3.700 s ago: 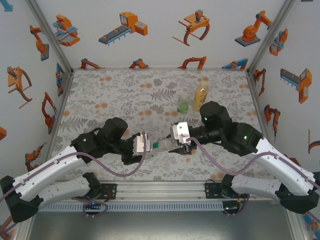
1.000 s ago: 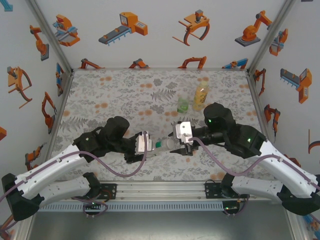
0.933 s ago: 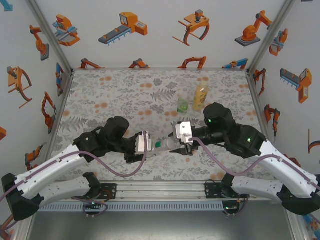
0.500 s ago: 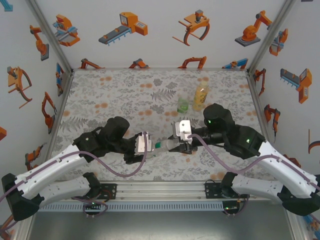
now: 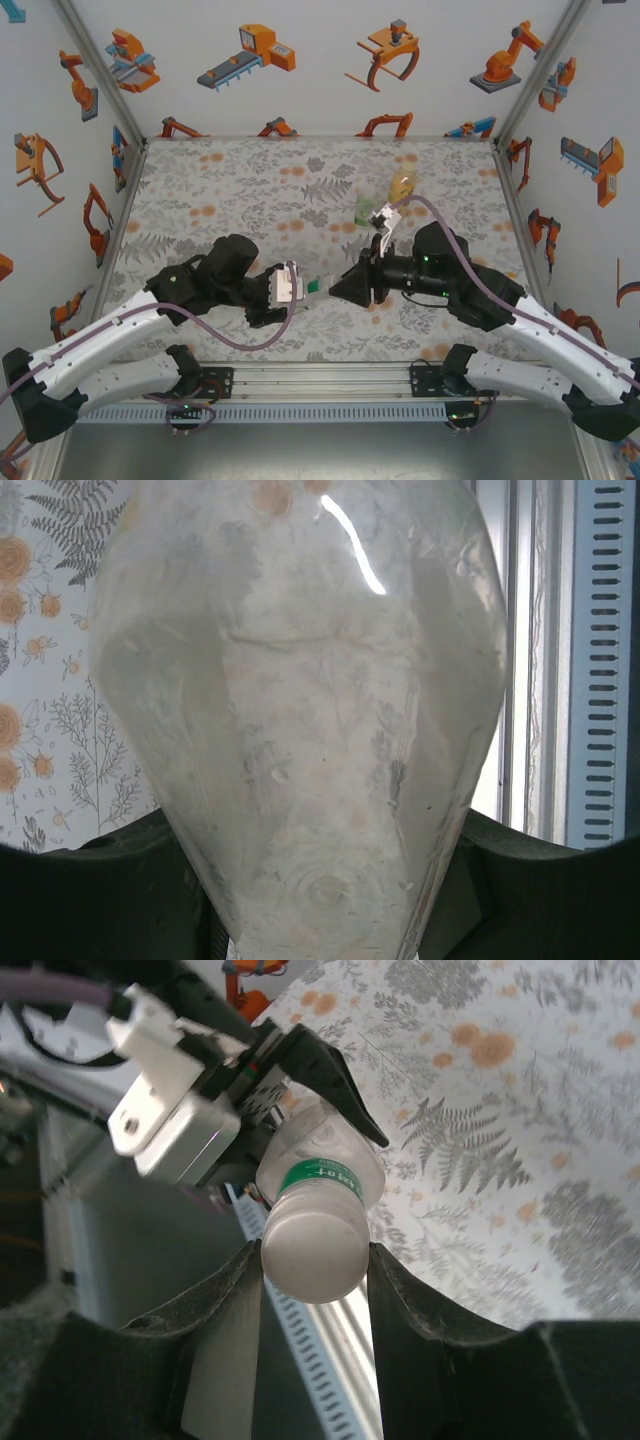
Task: Screw on the bottle caps
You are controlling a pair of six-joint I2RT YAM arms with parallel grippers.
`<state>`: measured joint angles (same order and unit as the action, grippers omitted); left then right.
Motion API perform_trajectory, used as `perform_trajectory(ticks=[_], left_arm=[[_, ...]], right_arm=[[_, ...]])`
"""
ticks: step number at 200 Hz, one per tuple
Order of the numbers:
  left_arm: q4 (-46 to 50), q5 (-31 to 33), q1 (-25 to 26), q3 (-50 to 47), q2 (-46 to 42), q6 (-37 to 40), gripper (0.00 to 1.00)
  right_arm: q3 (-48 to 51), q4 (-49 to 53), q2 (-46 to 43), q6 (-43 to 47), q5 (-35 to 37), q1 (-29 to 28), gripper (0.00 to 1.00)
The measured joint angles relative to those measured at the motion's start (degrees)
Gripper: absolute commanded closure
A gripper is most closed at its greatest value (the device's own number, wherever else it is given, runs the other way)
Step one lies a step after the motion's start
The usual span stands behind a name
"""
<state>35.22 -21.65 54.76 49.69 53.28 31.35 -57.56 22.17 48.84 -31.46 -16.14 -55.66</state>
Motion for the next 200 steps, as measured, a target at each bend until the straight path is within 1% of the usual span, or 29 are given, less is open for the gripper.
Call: perform_trajectory(ticks=[34,66,94,117,122,126,144,152,173,200], left_arm=[[-0.1,1.7,0.0,0.0,0.2,-0.7,1.0],[-0.1,2.7,0.0,-0.1,0.7,-0.9,1.0],[0.0,3.2,0.0,-0.4,0.9,-0.9,1.0],[0.4,3.8,0.0,-0.6,1.0,-0.9,1.0],[0.4,3.9,0.0,-0.6,1.0,-1.0,0.97],[0.4,3.9,0.0,-0.6,1.0,-1.0,0.93],[0.4,4.0,0.0,-0.7,1.0,-1.0,0.62],[0.3,4.1,0.0,-0.7,1.0,-1.1,0.52],[-0.2,4.3,0.0,-1.0,1.0,-1.6,0.46],[-1.4,4.2,0.0,-1.8,0.2,-2.2,0.31]], right_arm=[[-3.0,5.1,2.5,-14.1,4.7,0.0,1.0],[-3.7,7.8,3.7,-25.9,7.6,0.0,1.0],[-3.7,9.4,4.6,-33.9,9.0,0.0,1.0],[-4.2,10.7,5.5,-37.9,9.6,0.0,1.0],[-4.3,11.0,5.6,-38.5,9.7,0.0,1.0],[-4.3,11.1,5.8,-39.0,9.8,0.0,1.0],[-4.7,11.7,6.1,-39.9,9.9,0.0,1.0],[-4.8,11.9,6.1,-40.1,10.1,0.0,1.0],[-5.3,12.3,6.5,-40.1,10.9,0.0,1.0],[-7.5,14.0,8.3,-38.9,12.0,0.1,1.0]])
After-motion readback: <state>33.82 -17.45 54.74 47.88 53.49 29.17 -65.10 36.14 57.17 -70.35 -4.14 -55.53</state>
